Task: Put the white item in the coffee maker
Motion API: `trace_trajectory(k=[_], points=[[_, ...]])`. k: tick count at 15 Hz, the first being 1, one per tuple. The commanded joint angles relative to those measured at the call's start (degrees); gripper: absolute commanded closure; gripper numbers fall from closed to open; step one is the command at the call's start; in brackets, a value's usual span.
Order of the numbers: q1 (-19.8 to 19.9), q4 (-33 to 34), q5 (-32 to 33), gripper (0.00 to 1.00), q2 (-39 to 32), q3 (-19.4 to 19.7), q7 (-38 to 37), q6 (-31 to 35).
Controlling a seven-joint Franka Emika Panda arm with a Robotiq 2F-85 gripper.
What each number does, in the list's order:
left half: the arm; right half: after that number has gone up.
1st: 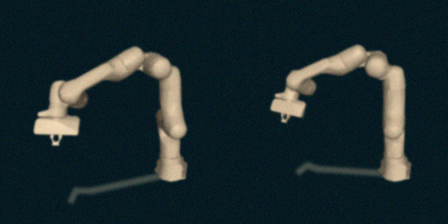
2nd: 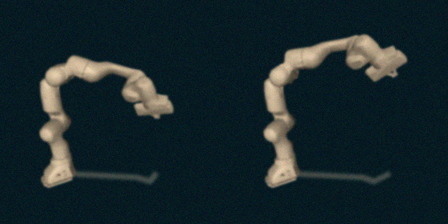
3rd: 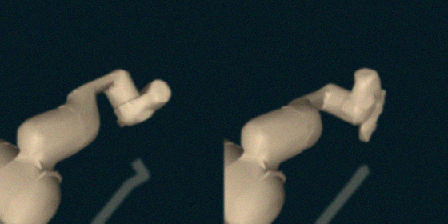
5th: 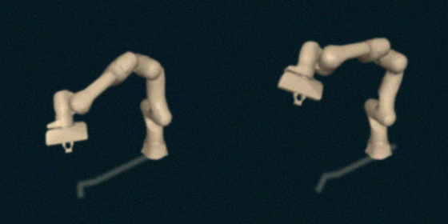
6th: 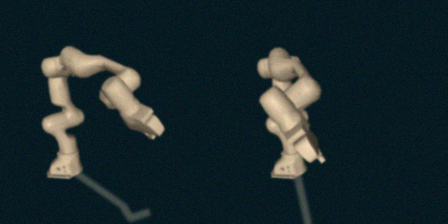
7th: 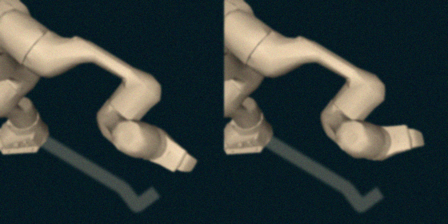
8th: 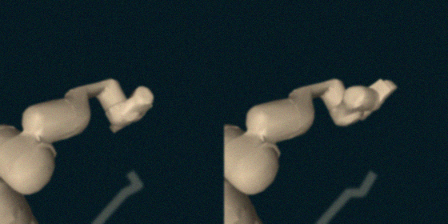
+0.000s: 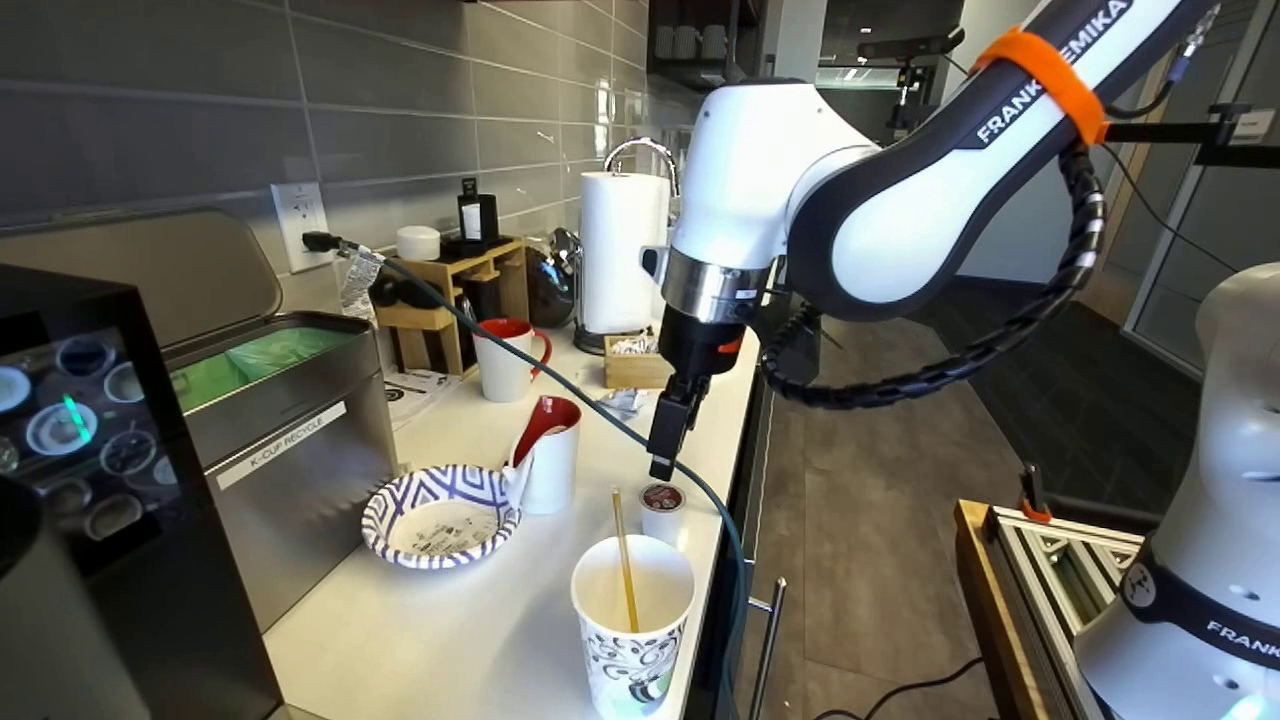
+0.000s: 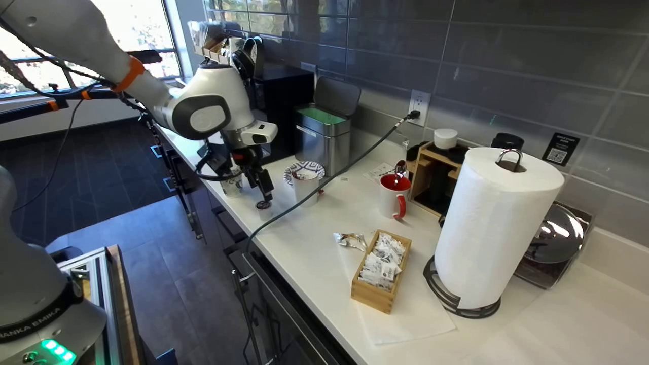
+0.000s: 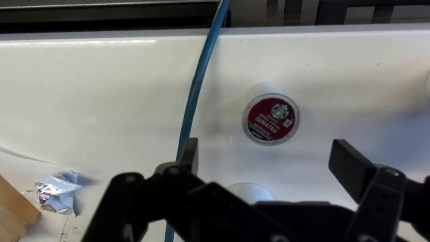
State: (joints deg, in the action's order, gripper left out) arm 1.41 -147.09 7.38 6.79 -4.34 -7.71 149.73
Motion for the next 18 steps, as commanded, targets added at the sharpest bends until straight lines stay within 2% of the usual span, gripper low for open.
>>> trace_trajectory(k=[1, 5, 8, 18], points=[[-0.63, 0.19, 0.06, 0.0, 0.14, 0.66, 0.02, -0.12], [-0.46, 1.37, 2.52, 0.0, -2.68, -0.04, -2.29, -0.68], [-1.39, 2.57, 1.65, 0.0, -6.72, -0.23, -3.03, 0.6], [-3.34, 7.4, 5.61, 0.0, -12.71, 1.9, -11.13, -0.56]])
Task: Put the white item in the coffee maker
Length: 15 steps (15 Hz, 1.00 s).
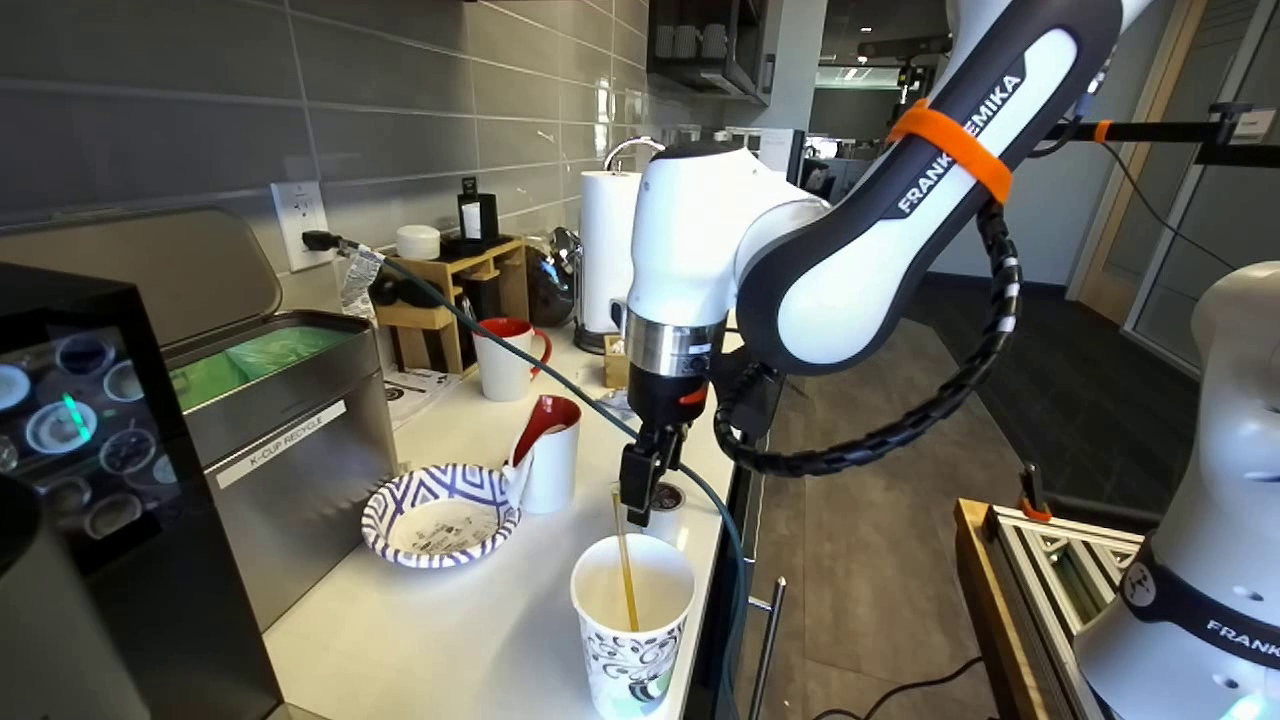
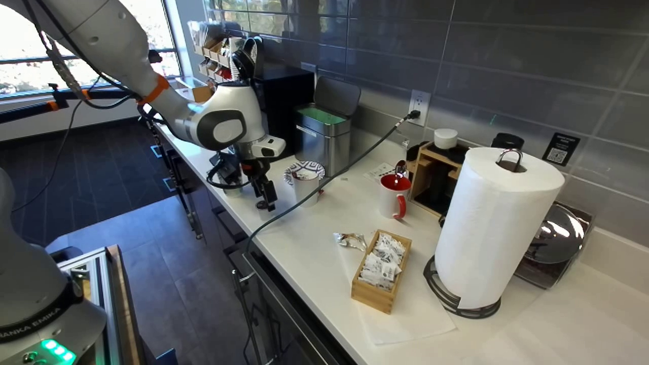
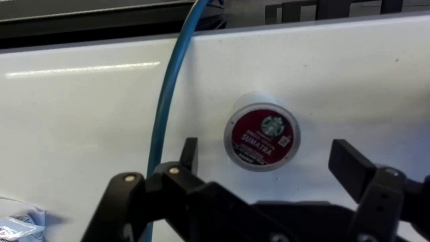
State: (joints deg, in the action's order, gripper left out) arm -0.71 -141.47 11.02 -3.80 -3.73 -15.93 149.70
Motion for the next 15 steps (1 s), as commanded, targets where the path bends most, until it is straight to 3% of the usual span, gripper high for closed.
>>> trace_trajectory(k=[1, 8, 15], points=[[-1.28, 2.03, 1.81, 0.0, -2.41, 1.5, -2.8, -0.73], [-1.03, 2.44, -0.71, 0.08, -2.78, 2.25, 0.68, -2.15], [-1.5, 1.71, -0.15, 0.09, -0.96, 2.17, 1.39, -5.56]])
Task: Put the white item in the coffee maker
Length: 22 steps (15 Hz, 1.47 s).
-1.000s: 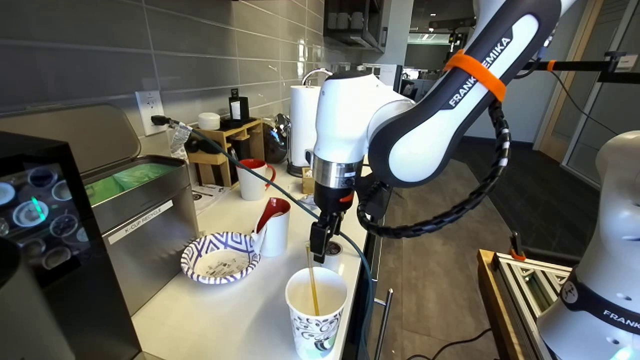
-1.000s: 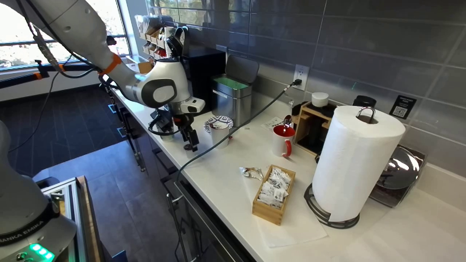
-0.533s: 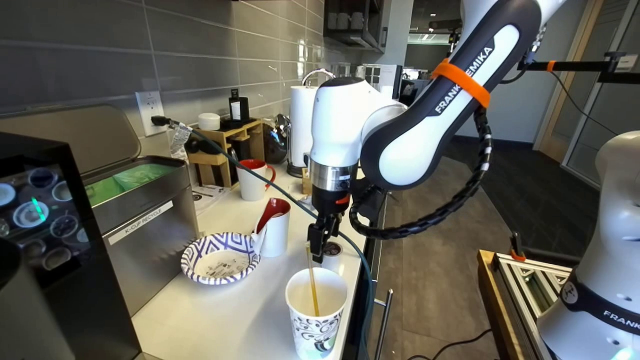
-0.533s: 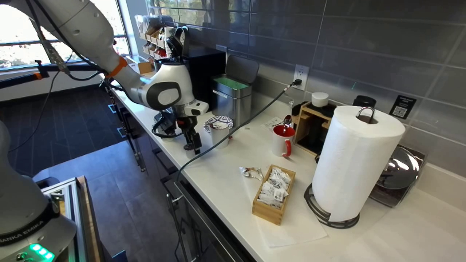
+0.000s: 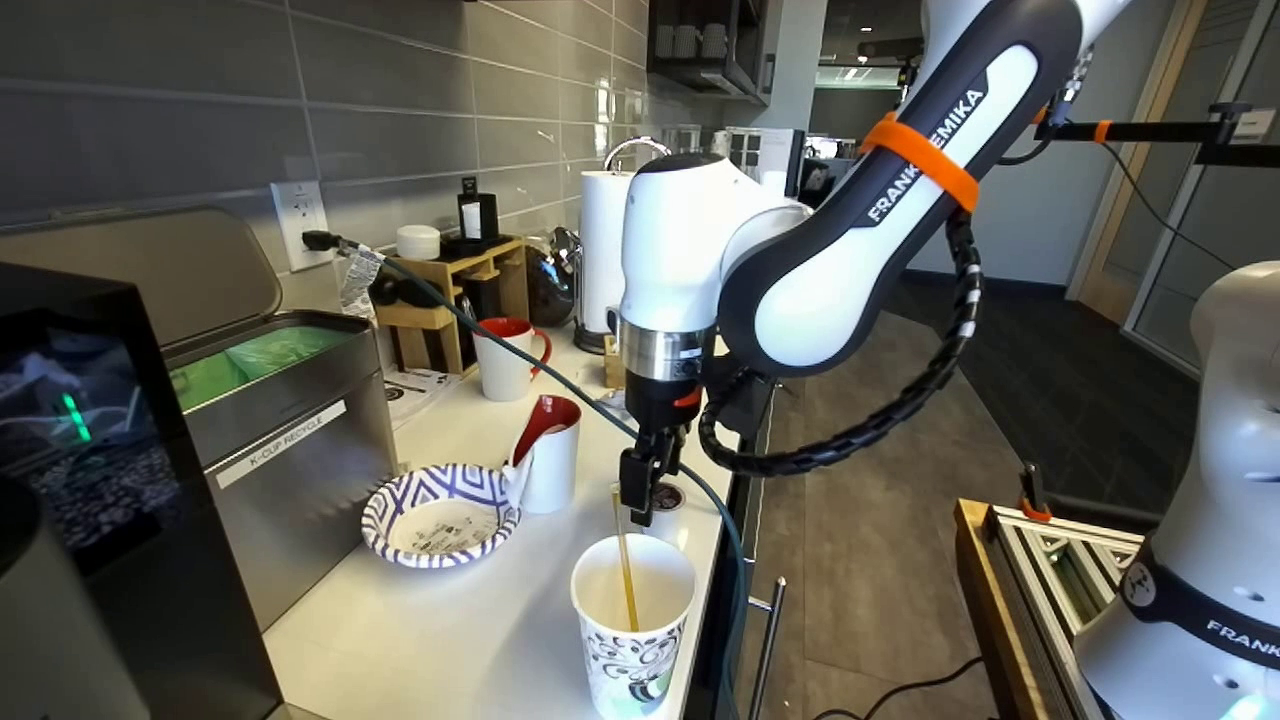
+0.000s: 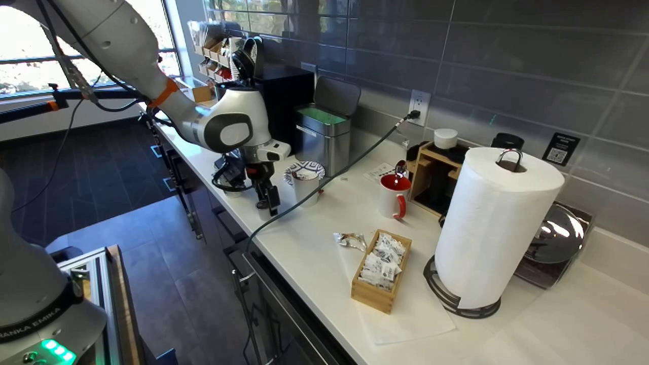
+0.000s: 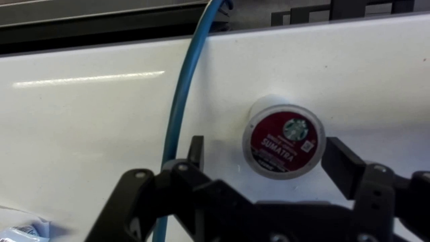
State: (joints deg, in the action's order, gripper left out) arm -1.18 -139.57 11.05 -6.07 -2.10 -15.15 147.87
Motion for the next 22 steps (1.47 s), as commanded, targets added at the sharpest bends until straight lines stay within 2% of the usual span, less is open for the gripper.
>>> trace_trajectory(k=[1, 7, 9, 12, 13, 14, 15, 22], points=[[-1.01, -0.48, -0.71, 0.09, 1.77, 0.38, 1.32, -4.55], [-1.31, -1.06, -2.56, 0.07, 3.74, -0.33, 4.29, -6.36], [-1.4, -0.71, -3.68, 0.09, 3.54, -0.5, 5.49, -6.66], [-1.14, -0.22, -5.8, 0.17, 2.63, -0.47, 7.38, -6.21], [-1.03, -0.19, -6.29, 0.15, 2.43, -0.35, 7.81, -5.72], [-0.9, -0.2, -7.18, 0.2, 2.3, -0.27, 8.44, -5.39], [-0.83, -0.2, -7.82, 0.17, 2.28, -0.21, 8.89, -5.34], [-0.54, 0.4, -9.79, 0.23, 1.7, 0.14, 9.48, -5.32]])
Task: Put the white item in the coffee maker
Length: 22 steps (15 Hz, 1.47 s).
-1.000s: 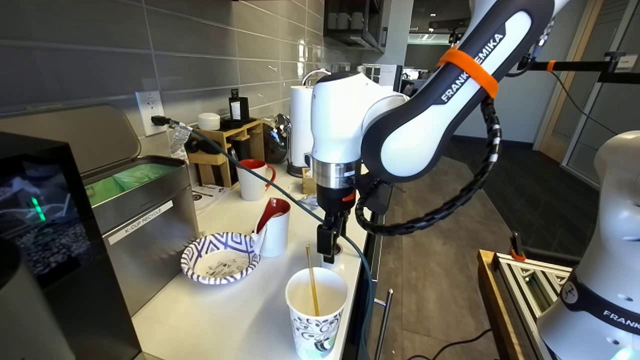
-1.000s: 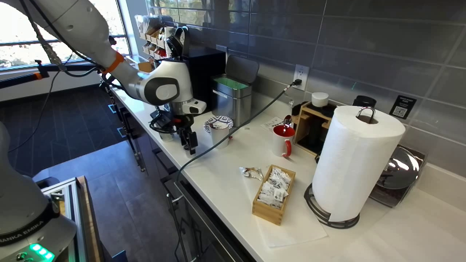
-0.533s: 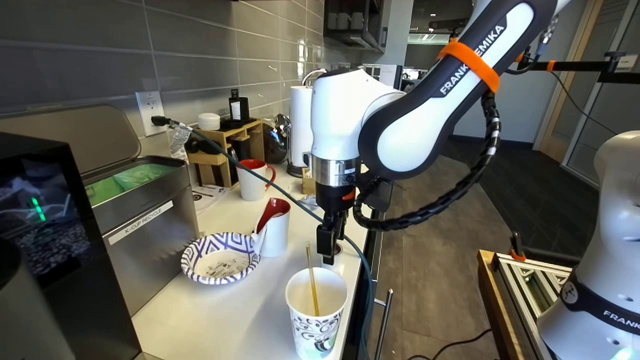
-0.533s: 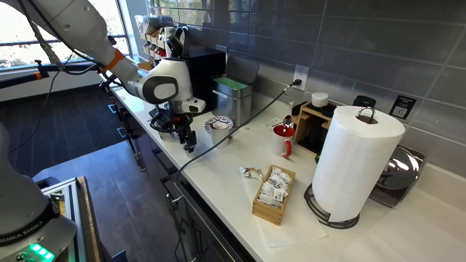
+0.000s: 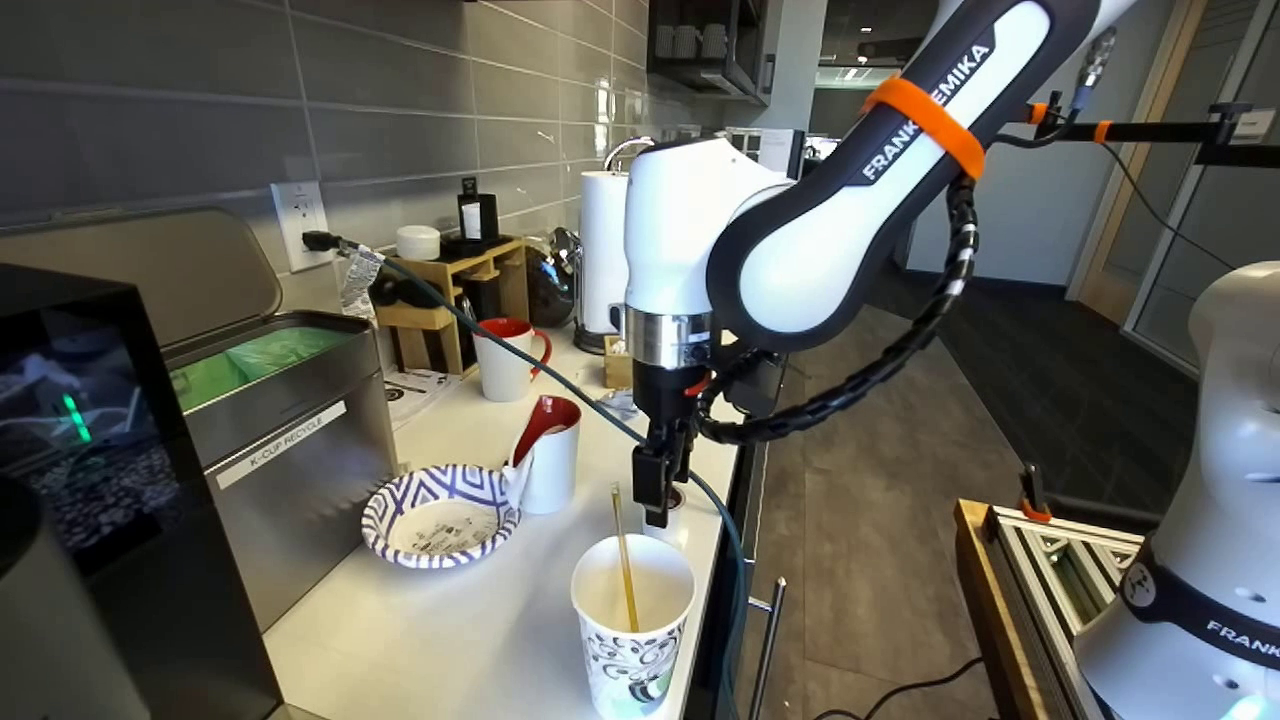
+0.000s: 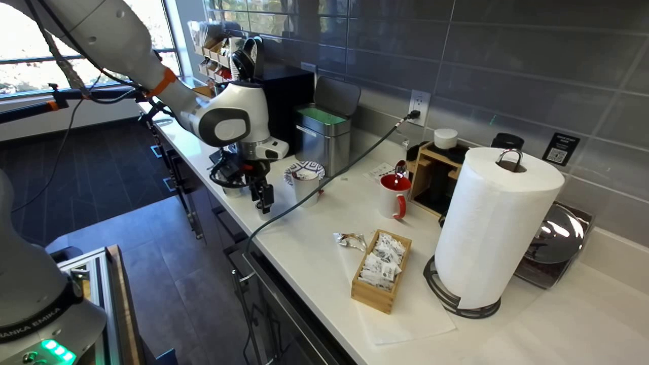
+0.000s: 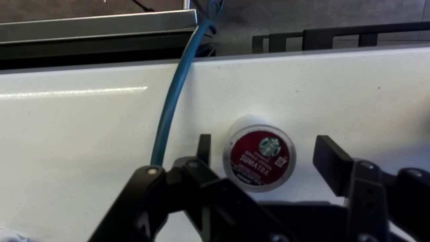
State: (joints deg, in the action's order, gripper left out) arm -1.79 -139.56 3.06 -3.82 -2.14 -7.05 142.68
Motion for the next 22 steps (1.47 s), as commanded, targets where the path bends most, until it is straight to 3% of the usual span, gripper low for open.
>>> trace_trajectory(k=[1, 6, 13, 22], points=[[0.07, 0.51, -1.83, 0.27, -0.69, 0.2, 1.27, -0.15], [0.01, 0.77, -1.65, 0.37, -1.06, 0.23, 0.8, 0.26], [-0.27, -0.23, -0.57, 0.71, 0.72, 0.16, -0.43, 0.28], [-1.95, -7.81, 6.08, 0.71, 16.59, -2.36, 3.46, -1.73]])
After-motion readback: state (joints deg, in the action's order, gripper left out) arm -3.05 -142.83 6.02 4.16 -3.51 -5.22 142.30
